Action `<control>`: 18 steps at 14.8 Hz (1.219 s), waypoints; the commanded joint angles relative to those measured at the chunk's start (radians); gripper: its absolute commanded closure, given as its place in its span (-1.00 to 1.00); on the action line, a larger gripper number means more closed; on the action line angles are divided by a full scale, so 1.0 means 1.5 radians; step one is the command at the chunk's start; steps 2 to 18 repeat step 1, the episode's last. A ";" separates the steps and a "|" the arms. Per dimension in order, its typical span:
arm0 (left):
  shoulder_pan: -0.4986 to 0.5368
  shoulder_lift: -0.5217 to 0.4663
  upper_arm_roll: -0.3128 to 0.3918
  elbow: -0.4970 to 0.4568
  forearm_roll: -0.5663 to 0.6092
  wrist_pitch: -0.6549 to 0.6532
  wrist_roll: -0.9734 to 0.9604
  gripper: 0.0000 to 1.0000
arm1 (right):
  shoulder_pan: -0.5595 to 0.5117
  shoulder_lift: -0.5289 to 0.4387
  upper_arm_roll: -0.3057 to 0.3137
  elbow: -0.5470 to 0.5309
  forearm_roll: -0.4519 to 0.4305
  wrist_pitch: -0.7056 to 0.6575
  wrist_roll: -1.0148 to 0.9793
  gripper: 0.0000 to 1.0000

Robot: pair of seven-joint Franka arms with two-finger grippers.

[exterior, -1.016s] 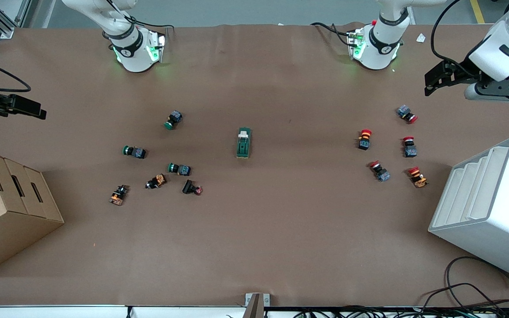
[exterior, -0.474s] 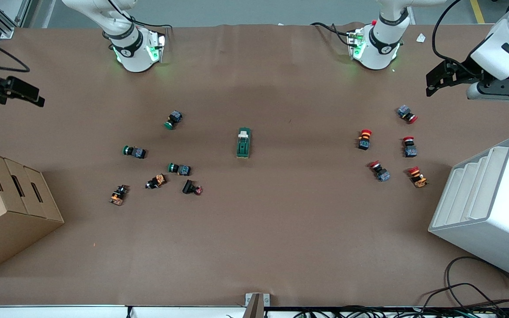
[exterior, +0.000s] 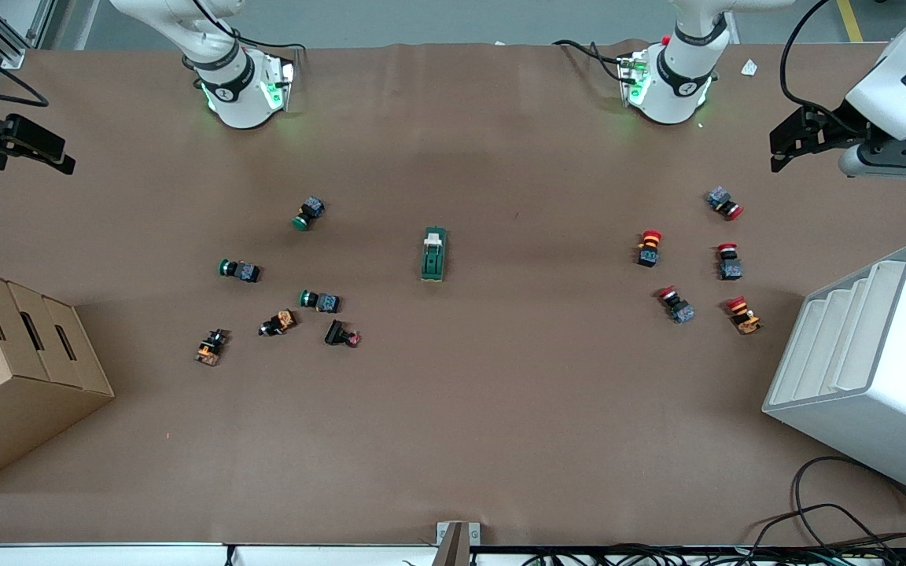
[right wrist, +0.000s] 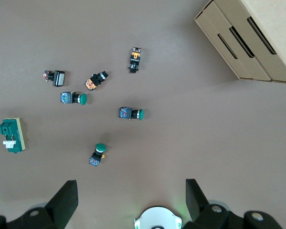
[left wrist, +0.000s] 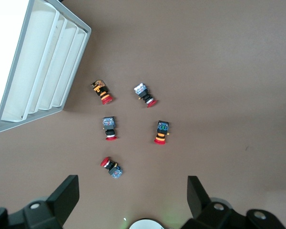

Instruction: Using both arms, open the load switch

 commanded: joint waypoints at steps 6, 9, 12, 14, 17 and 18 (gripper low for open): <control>0.003 0.008 -0.002 0.028 0.011 -0.007 0.013 -1.00 | -0.001 -0.035 0.007 -0.029 -0.017 0.001 0.002 -1.00; 0.003 0.008 -0.002 0.028 0.011 -0.007 0.013 -1.00 | -0.001 -0.035 0.007 -0.029 -0.017 0.001 0.002 -1.00; 0.003 0.008 -0.002 0.028 0.011 -0.007 0.013 -1.00 | -0.001 -0.035 0.007 -0.029 -0.017 0.001 0.002 -1.00; 0.003 0.008 -0.002 0.028 0.011 -0.007 0.013 -1.00 | -0.001 -0.035 0.007 -0.029 -0.017 0.001 0.002 -1.00; 0.003 0.008 -0.002 0.028 0.011 -0.007 0.013 -1.00 | -0.001 -0.035 0.007 -0.029 -0.017 0.001 0.002 -1.00; 0.003 0.008 -0.002 0.028 0.011 -0.007 0.013 -1.00 | -0.001 -0.035 0.007 -0.029 -0.017 0.001 0.002 -1.00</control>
